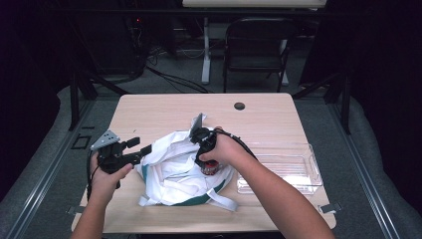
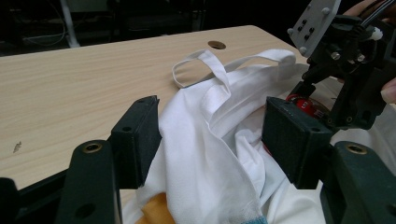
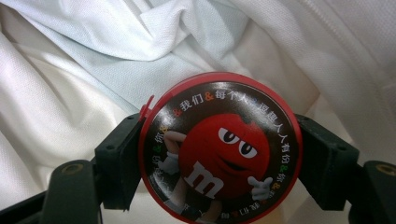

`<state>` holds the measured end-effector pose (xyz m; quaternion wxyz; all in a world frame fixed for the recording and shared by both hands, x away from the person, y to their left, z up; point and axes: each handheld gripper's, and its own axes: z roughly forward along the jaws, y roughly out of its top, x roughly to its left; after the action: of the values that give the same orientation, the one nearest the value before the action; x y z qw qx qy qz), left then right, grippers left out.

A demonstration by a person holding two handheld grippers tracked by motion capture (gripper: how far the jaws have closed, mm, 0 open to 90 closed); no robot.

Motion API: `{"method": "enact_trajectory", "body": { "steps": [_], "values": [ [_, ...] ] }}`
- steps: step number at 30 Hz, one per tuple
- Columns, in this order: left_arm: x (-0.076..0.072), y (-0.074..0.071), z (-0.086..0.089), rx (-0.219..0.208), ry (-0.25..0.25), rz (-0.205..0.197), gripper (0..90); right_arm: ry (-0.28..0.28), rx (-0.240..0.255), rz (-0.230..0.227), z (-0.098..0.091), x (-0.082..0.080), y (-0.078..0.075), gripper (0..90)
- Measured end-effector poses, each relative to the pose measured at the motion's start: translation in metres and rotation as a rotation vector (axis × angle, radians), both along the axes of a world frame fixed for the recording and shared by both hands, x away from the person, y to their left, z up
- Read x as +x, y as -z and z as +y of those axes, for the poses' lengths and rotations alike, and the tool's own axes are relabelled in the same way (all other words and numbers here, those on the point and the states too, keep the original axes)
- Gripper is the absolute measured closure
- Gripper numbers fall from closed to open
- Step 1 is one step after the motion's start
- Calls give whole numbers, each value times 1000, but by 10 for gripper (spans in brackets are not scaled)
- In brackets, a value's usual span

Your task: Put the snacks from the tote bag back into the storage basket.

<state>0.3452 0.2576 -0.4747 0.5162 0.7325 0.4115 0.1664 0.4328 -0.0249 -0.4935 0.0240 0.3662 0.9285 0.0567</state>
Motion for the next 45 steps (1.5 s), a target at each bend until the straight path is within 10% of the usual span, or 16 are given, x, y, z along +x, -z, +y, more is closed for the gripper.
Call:
{"method": "enact_trajectory", "body": {
  "steps": [45],
  "values": [
    [0, 0, 0, 0, 2, -1, 371, -46, 32, -81, 2, -14, -33, 250]
  ]
}}
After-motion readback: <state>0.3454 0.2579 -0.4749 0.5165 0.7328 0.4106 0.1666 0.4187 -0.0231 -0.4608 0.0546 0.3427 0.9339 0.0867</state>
